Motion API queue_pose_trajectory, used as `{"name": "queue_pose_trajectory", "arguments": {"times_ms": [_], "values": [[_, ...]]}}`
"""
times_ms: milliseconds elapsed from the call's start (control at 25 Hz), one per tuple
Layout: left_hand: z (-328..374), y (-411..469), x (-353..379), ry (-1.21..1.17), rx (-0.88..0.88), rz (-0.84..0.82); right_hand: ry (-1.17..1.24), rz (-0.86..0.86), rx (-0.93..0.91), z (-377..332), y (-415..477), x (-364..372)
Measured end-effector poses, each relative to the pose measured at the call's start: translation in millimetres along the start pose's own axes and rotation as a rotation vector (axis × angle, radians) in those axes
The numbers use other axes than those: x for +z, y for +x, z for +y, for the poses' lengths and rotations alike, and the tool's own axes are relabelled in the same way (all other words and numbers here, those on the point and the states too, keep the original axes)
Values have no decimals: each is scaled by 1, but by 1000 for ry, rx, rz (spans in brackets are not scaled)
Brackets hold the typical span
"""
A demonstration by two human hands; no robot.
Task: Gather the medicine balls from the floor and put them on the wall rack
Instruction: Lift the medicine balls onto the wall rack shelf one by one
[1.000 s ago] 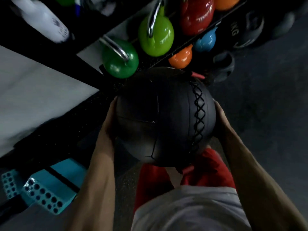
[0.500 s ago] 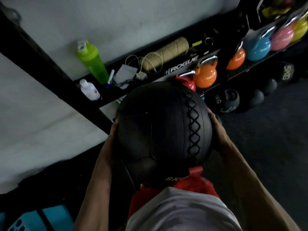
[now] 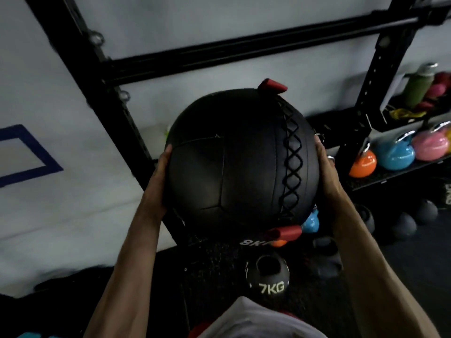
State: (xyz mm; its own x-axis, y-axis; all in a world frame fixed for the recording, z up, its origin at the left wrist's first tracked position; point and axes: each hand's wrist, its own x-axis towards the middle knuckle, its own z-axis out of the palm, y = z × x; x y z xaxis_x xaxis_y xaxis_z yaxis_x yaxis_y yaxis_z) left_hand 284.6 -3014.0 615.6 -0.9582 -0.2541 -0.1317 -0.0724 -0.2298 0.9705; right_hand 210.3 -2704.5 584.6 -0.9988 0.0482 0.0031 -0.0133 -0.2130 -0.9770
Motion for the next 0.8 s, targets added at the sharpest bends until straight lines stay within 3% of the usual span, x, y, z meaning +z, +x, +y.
{"name": "queue_pose_trajectory", "arguments": {"times_ms": [320,800], "values": [[111,-3,17,-14,305,55,67,-172,-251,-108,46,48],[269,-9,37,23,652,79,178,-252,-546,-278,91,123]]}}
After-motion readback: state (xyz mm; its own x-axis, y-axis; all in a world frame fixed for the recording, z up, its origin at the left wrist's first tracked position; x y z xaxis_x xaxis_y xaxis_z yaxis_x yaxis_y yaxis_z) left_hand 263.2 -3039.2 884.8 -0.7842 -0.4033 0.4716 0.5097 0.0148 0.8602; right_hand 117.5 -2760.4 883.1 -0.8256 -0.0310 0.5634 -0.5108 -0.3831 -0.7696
